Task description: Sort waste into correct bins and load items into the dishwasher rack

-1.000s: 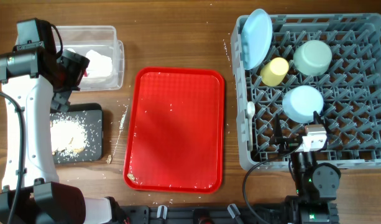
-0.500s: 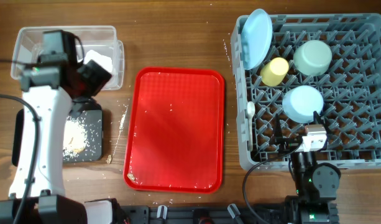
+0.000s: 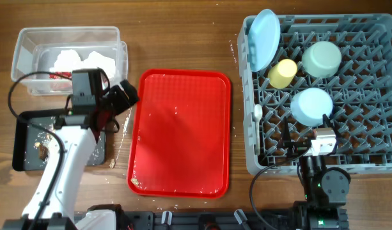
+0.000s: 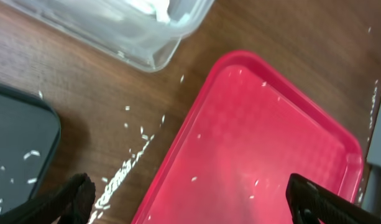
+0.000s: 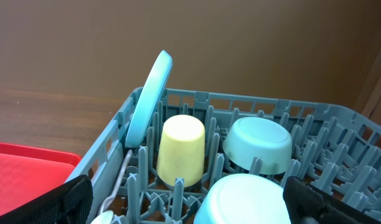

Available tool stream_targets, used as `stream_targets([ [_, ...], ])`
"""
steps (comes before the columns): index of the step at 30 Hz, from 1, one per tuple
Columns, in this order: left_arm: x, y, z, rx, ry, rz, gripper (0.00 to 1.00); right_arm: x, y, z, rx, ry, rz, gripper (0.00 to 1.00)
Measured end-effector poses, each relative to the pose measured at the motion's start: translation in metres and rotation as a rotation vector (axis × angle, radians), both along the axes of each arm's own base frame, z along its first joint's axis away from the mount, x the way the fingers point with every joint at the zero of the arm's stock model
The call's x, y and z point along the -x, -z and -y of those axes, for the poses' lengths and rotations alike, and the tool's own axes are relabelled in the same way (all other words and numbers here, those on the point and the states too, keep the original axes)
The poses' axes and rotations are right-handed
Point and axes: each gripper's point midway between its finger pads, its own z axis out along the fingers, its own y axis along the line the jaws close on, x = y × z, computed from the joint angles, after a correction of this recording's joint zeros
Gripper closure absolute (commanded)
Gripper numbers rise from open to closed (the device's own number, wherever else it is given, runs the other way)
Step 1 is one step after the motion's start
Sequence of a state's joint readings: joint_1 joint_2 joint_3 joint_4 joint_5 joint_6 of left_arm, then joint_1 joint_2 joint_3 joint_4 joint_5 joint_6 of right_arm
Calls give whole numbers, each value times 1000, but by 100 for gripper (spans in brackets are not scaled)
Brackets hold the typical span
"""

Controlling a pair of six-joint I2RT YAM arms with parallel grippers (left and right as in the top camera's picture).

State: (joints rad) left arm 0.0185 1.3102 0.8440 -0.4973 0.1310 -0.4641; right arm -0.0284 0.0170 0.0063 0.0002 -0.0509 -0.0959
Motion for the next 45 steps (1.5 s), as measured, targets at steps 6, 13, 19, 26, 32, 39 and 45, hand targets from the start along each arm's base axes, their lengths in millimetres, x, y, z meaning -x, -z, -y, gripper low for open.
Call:
stream_targets([
  [6,20,-2,10,-31,88,184,0,0,0,0,0,0,1,0],
  [13,66,-13,11,-58,105,412,0,0,0,0,0,0,1,0],
  [19,87,-14,15,-65,116,553,0,0,0,0,0,0,2,0],
  [26,92,-26,11,-83,98,658,0,0,0,0,0,0,2,0],
  [32,93,-31,11,-88,94,773,0,0,-1,0,0,0,2,0],
  [39,93,-51,11,-93,88,911,0,0,0,0,0,0,2,0],
  [45,93,-49,10,-108,86,910,0,0,-1,0,0,0,2,0],
])
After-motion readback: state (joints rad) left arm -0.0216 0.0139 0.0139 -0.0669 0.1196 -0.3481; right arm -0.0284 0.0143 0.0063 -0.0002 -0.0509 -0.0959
